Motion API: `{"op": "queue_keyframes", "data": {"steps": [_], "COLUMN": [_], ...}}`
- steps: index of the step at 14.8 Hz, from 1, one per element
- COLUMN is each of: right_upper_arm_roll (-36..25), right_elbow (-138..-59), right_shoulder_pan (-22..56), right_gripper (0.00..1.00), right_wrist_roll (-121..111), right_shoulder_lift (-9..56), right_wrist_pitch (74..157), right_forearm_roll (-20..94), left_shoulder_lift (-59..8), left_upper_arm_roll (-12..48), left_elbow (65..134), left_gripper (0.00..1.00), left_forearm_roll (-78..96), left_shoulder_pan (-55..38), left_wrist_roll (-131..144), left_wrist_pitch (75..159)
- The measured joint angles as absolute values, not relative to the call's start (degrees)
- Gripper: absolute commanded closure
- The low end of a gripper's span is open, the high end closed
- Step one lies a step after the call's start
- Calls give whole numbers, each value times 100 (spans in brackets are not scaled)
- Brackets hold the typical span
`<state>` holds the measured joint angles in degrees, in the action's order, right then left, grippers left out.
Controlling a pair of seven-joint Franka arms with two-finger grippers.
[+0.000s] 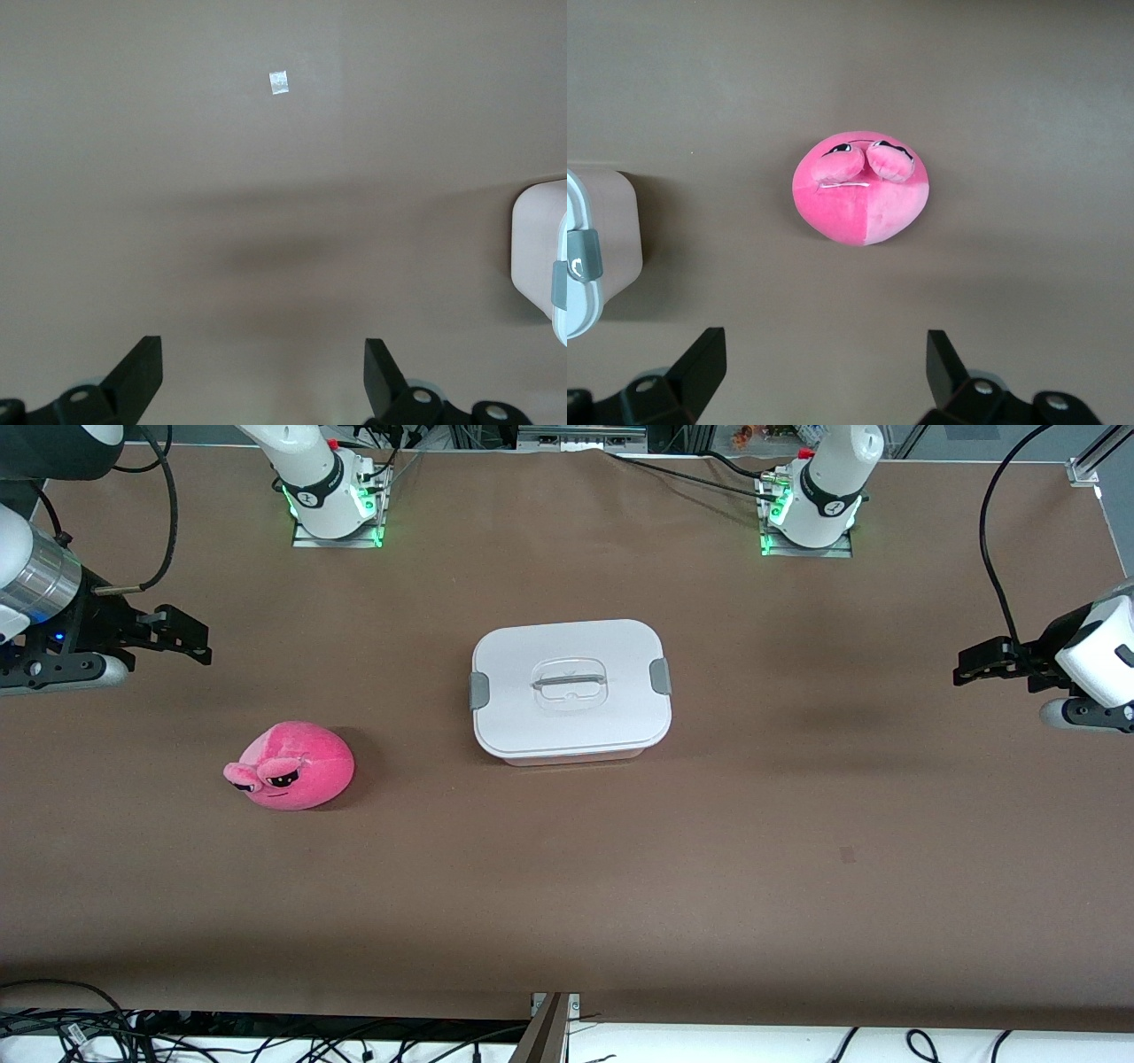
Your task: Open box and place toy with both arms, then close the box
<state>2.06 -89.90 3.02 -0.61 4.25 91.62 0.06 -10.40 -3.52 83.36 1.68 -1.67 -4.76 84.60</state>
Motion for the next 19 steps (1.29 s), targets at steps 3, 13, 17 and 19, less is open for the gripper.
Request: {"op": "queue_keyframes", "data": {"steps": [3, 13, 17, 19], "right_upper_arm_roll": [206, 214, 209, 212], "right_elbow": [-8990, -8982, -8981, -8992], "right_shoulder_pan": [302, 302, 276, 275], "right_gripper": [0, 0, 0, 0], "right_wrist_roll": [-60, -59, -63, -66], "right_shoulder_lift": [425, 533, 749, 879], "right_wrist_pitch": [9162, 9420, 9494, 9471], "right_forearm_roll": [6, 6, -2, -90], "left_shoulder_lift": [-1042, -1077, -1102, -1107], "left_upper_arm_roll": [-352, -344, -223, -184], "left_elbow": [8336, 8336, 8335, 8333], "left_gripper": [0, 0, 0, 0], "left_forearm_roll": [168, 180, 198, 219], "left_shoulder_pan": [-166, -166, -375, -780], "left_wrist_roll": [-476, -470, -478, -477], "left_wrist_pitch": [8460, 8460, 8460, 8460]}}
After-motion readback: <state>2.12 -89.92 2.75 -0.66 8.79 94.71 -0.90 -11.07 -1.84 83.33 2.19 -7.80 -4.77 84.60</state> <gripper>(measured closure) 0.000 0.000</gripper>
